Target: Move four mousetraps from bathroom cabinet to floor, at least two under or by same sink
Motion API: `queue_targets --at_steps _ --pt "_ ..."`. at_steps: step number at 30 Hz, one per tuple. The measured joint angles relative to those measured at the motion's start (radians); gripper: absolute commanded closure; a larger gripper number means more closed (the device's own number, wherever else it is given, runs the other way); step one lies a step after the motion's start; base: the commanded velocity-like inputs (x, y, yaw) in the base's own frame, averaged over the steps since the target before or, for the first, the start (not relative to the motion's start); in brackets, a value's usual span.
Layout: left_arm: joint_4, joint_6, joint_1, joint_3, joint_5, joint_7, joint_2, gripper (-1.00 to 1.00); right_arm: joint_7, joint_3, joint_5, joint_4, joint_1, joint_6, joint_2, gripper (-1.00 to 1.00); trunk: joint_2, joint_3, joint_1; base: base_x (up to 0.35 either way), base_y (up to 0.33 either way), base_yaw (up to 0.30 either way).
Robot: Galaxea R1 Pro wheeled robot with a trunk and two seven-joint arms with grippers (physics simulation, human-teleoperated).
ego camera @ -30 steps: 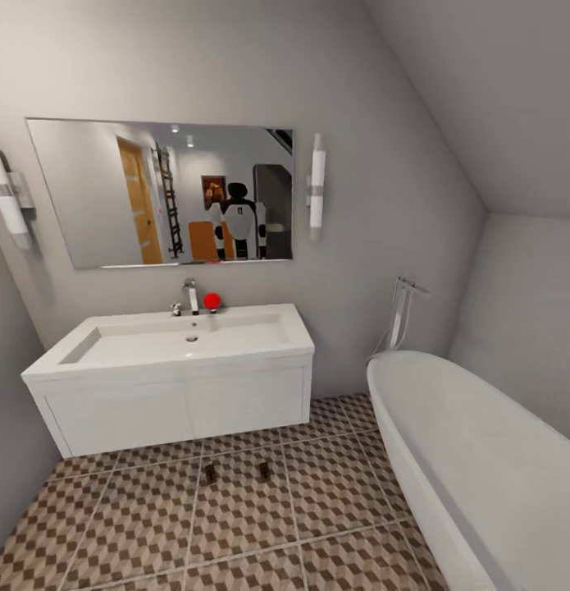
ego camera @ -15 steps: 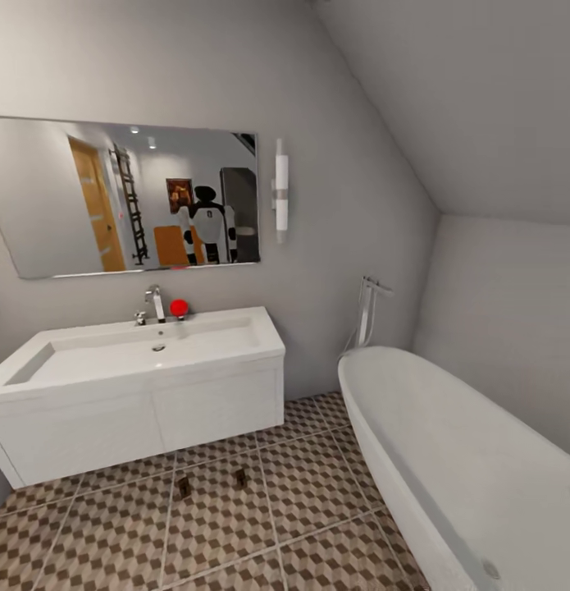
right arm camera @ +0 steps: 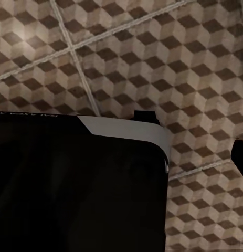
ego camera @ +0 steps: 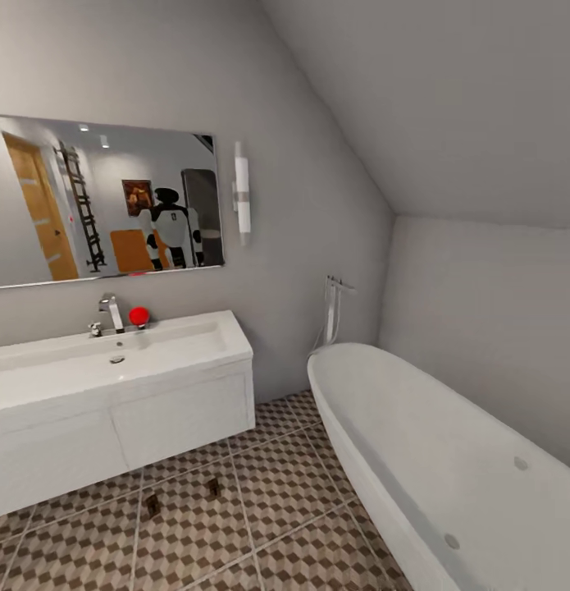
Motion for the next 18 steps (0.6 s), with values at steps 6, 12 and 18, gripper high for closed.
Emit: queue_targets --at_steps 6,12,18 --pt "-0.002 -0.003 0.0 -0.001 -0.004 0.0 0.003 -1.0 0.003 0.0 0.0 0.0 0.0 0.002 -0.001 -1.0 0.0 0.001 0.0 0.0 0.0 -0.279" --pt "-0.002 -0.004 0.0 -0.002 -0.004 0.0 0.006 -1.0 0.0 0.001 0.0 -0.001 0.0 0.002 0.002 -1.0 0.0 0.001 0.0 0.0 0.0 -0.15" --pt "-0.002 -0.004 0.0 -0.003 -0.003 0.0 0.007 -1.0 -0.002 0.0 0.001 -0.001 0.0 0.002 0.006 -1.0 0.0 0.001 0.0 0.0 0.0 -0.049"
